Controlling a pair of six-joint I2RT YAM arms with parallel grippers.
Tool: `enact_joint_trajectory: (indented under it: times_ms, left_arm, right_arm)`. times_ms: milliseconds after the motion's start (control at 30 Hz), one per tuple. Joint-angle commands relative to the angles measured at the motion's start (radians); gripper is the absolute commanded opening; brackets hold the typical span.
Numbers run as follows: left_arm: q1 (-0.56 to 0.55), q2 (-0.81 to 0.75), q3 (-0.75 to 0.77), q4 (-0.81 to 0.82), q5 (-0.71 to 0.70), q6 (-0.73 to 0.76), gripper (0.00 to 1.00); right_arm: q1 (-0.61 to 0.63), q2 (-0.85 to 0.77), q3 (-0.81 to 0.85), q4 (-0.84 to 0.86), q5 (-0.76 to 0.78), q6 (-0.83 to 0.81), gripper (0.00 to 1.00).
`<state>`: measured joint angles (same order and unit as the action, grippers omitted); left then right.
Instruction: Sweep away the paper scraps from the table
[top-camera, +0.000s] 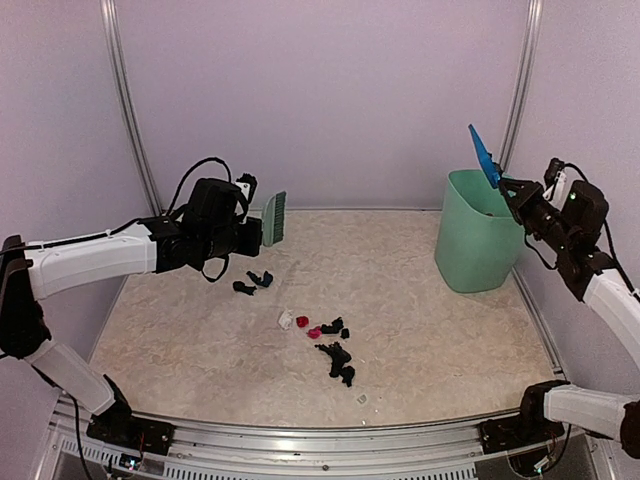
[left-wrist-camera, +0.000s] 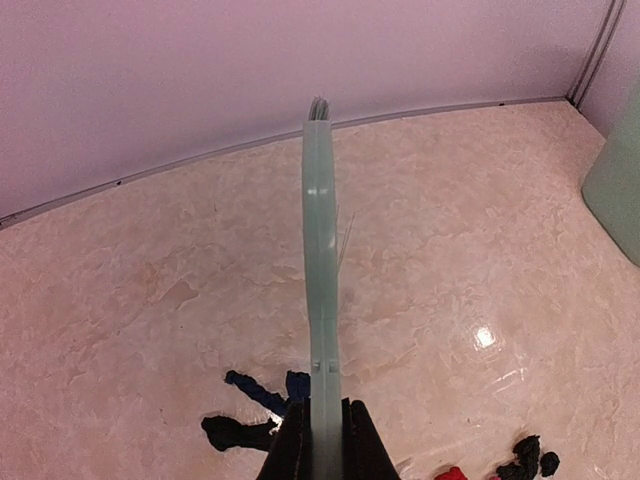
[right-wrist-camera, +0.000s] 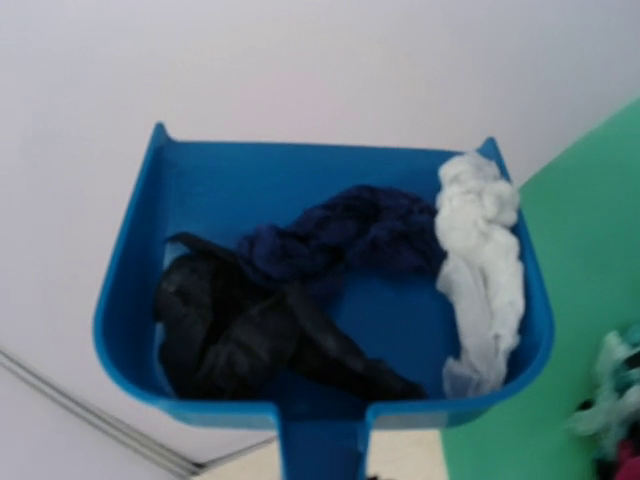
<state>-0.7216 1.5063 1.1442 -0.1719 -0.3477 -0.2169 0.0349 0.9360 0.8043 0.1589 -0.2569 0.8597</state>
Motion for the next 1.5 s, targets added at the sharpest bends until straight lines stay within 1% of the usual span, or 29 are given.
enact_joint_trajectory:
  times_ms: [0, 433, 733, 967, 1067, 1133, 1300, 1467]
  left_arm:
    - [-0.006, -0.023, -0.001, 0.029, -0.009, -0.001, 0.0]
    - [-0.005, -0.027, 0.002, 0.027, -0.004, -0.004, 0.0]
    - [-0.006, -0.032, 0.003, 0.025, -0.007, -0.008, 0.0]
    - [-0.007, -0.034, 0.005, 0.022, -0.009, -0.012, 0.0]
    - [-0.007, -0.035, 0.005, 0.019, -0.013, -0.012, 0.0]
    - [-0.007, -0.036, 0.006, 0.016, -0.016, -0.012, 0.0]
    - [-0.006, -0.047, 0.007, 0.01, -0.022, -0.016, 0.0]
    - [-0.006, -0.048, 0.017, 0.009, -0.017, -0.024, 0.0]
  right_arm:
    - [-0.04, -0.032, -0.052, 0.136, -0.12, 0.196, 0.0]
    - [-0.066, 0.001, -0.125, 0.345, -0.164, 0.486, 0.0]
    - [-0.113, 0.015, -0.217, 0.518, -0.167, 0.708, 0.0]
    - [-0.13, 0.094, -0.249, 0.669, -0.225, 0.854, 0.0]
    - [-0.13, 0.117, -0.242, 0.689, -0.241, 0.858, 0.0]
    - [-0.129, 0.118, -0.234, 0.684, -0.243, 0.832, 0.0]
    - [-0.13, 0.092, -0.116, 0.513, -0.274, 0.639, 0.0]
    - [-0.126, 0.097, -0.052, 0.442, -0.3, 0.506, 0.0]
